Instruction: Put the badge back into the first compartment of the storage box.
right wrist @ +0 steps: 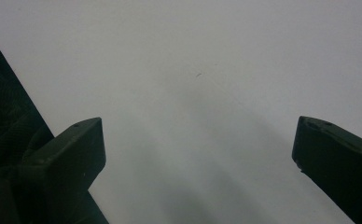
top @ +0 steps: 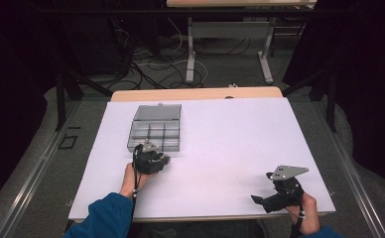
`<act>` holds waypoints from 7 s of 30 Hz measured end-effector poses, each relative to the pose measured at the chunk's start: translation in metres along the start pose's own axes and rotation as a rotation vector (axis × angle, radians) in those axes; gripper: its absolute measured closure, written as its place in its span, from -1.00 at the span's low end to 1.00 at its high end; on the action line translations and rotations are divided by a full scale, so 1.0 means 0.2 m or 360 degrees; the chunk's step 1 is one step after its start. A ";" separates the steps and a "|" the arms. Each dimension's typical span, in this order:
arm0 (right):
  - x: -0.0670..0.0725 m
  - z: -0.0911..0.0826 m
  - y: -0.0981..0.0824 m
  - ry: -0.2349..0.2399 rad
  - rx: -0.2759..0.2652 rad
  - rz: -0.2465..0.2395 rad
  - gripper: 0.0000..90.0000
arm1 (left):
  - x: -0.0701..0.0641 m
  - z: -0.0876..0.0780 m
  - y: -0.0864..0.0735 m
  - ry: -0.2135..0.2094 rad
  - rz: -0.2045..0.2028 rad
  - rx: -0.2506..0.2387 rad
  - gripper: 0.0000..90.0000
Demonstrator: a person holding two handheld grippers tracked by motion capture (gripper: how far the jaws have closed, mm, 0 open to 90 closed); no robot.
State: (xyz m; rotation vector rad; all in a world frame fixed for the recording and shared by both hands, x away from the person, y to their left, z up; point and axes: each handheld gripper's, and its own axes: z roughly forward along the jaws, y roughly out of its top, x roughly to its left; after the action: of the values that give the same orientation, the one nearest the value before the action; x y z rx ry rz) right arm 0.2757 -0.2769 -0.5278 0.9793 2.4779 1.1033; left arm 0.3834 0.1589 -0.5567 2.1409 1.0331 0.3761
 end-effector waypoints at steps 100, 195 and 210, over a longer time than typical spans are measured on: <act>0.01 0.02 0.00 0.0007 0.0009 -0.0040 -0.95 | 0.09 -0.26 0.01 -0.0030 0.0063 -0.0227 0.94; 0.02 0.03 0.02 0.0043 0.0023 -0.0043 -0.95 | 0.36 -0.29 0.05 0.0254 -0.0115 -0.0412 0.94; 0.02 0.03 0.01 0.0041 0.0030 -0.0038 -0.94 | 0.43 -0.25 0.09 0.0277 -0.0141 -0.0396 0.94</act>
State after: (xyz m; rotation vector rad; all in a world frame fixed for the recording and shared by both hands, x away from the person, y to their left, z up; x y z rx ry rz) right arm 0.2764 -0.2703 -0.5298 0.9441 2.5179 1.0942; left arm 0.4217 0.2408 -0.5125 1.8596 1.1114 0.6229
